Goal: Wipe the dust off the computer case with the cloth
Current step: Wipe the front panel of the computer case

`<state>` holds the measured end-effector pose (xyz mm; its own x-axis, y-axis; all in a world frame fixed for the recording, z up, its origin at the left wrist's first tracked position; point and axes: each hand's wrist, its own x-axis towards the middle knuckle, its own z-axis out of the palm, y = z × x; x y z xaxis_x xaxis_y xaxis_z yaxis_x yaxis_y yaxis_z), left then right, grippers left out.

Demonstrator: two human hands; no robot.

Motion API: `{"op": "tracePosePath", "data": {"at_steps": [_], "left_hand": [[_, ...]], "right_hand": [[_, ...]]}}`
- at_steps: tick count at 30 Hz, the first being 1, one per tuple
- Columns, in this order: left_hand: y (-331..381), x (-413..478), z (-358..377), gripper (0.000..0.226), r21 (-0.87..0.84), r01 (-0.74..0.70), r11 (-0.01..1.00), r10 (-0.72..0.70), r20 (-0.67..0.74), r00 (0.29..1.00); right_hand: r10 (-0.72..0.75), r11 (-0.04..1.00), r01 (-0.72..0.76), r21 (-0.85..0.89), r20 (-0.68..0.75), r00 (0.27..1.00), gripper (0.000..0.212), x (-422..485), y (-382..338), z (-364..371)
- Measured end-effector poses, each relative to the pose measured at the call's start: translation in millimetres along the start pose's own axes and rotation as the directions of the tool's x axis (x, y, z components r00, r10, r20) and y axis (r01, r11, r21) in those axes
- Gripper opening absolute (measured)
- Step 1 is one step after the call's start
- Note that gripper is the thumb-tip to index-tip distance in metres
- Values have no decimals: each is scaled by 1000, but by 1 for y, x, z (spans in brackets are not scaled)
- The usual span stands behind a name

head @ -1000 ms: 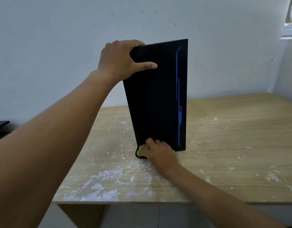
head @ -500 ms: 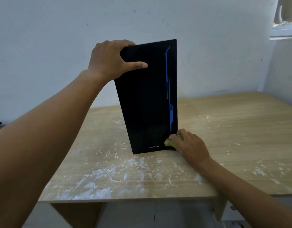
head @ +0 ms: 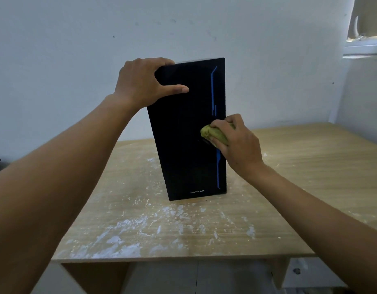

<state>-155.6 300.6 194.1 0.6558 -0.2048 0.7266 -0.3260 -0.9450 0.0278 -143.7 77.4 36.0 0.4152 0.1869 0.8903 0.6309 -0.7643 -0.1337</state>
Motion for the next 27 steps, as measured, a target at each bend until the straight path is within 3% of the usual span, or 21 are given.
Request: {"op": "tracePosePath", "data": {"at_steps": [9,15,21,27], "left_hand": [[-1,0,1,74,-3,8,1000,-8,-7,1000],[-1,0,0,75,-3,14,1000,-14,1,1000],[0,1,0,77,-3,29,1000,-29,20,999],[-1,2,0,80,13,19,1000,-19,31,999]], "right_hand": [[-130,990,141,-30,226,965,25,-75,25,22],[-160,959,232,-165,361,919,39,-117,39,40],[-137,972,192,-136,338,931,43,-118,39,39],[-56,994,74,-83,206,977,30,-99,31,31]]}}
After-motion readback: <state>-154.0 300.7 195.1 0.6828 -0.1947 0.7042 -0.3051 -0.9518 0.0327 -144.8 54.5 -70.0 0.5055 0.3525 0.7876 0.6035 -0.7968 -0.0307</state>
